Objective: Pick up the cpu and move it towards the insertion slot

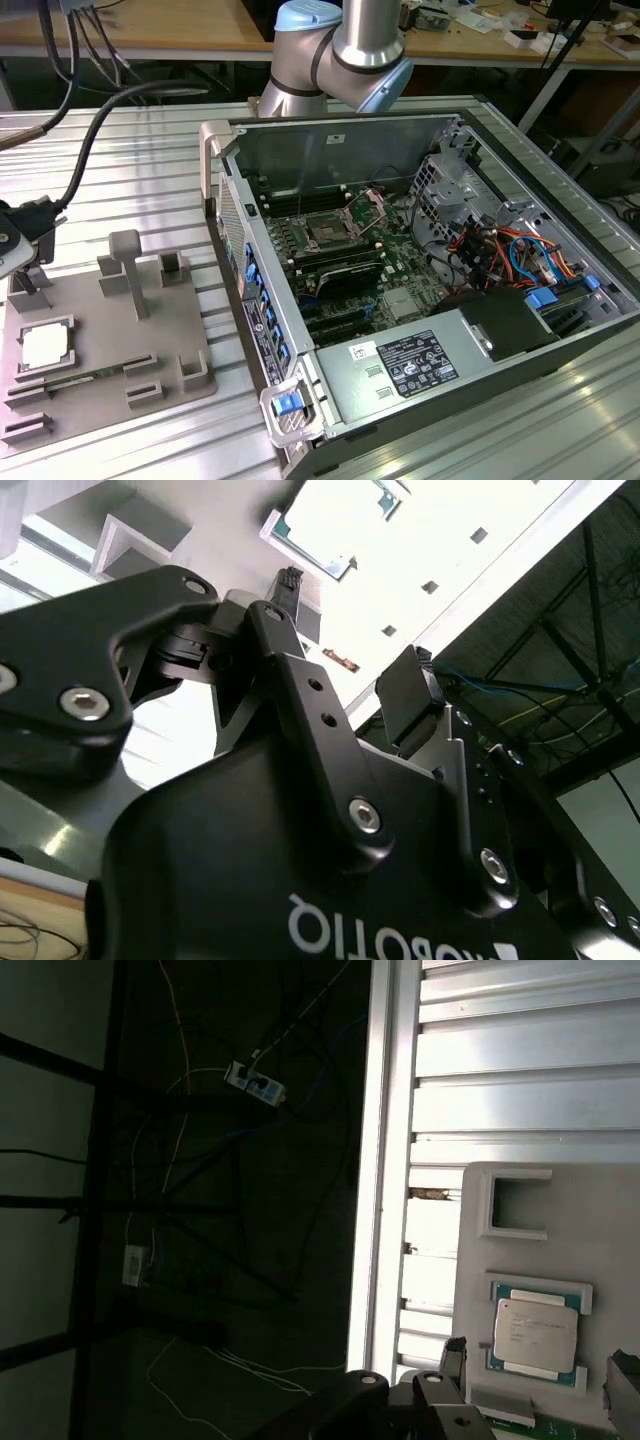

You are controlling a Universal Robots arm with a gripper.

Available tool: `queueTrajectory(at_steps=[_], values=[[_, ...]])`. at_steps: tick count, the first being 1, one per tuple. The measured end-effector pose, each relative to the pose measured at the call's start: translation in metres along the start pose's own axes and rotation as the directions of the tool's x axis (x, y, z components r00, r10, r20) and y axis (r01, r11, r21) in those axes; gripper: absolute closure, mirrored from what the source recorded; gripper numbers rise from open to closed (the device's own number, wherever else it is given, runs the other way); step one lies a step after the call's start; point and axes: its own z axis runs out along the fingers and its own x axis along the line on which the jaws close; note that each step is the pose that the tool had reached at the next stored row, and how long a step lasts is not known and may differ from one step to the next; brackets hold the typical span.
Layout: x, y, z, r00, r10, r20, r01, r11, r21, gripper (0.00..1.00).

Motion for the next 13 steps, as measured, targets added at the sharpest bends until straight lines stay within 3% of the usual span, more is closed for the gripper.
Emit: queueTrajectory(at_steps=[5,13], values=[[-0.0001,-0.0011,0.0127,1.0,0.0,-0.0011,0.0,1.0,-0.0015,0.41],[-0.0001,-0.0011,0.0129,1.0,0.0,-0.0007,0.0,1.0,-0.0037,0.41]])
